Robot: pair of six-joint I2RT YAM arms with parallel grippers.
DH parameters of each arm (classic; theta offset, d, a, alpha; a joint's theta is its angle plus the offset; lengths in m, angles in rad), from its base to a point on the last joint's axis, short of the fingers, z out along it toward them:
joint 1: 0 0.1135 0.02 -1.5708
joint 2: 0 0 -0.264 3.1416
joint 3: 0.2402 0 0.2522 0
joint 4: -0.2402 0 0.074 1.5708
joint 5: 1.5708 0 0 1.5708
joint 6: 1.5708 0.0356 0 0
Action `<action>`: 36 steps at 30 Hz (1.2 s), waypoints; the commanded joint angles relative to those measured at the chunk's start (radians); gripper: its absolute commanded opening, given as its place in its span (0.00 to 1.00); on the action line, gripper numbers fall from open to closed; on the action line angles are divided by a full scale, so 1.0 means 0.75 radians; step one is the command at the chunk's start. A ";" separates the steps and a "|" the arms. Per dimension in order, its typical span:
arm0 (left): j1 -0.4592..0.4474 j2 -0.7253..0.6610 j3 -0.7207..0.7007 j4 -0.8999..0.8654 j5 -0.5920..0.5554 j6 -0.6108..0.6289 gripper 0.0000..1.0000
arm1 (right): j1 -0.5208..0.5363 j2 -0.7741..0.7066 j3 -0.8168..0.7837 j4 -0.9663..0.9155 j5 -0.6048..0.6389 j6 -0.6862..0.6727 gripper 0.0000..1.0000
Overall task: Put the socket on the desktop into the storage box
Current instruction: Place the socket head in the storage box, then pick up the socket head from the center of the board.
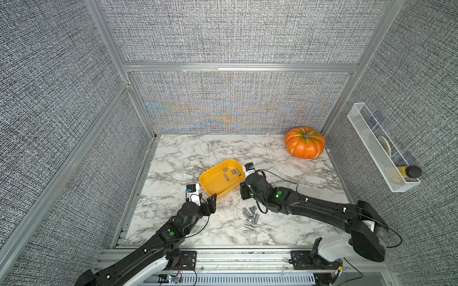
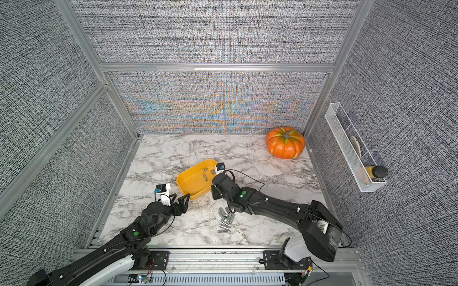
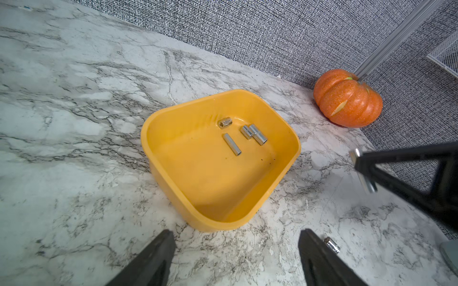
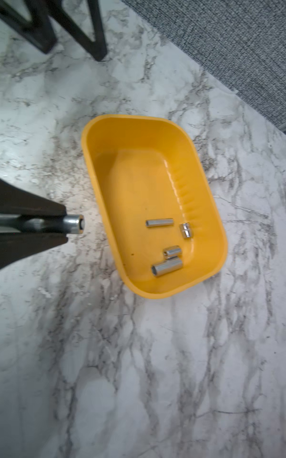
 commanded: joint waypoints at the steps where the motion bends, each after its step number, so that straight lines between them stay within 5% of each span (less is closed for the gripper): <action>1: -0.001 -0.004 0.003 0.020 -0.017 0.008 0.83 | -0.069 0.177 0.179 0.078 -0.127 -0.129 0.01; 9: 0.001 -0.005 0.002 0.020 -0.027 0.009 0.83 | -0.144 0.694 0.687 -0.056 -0.208 -0.175 0.02; 14: 0.000 0.000 0.004 0.022 -0.015 0.009 0.83 | -0.144 0.799 0.798 -0.115 -0.195 -0.183 0.11; 22: 0.001 0.012 0.004 0.030 -0.005 0.009 0.83 | -0.140 0.718 0.707 -0.105 -0.185 -0.190 0.38; 36: 0.001 0.000 0.000 0.056 0.056 0.023 0.84 | 0.032 0.121 0.130 -0.047 0.041 -0.146 0.39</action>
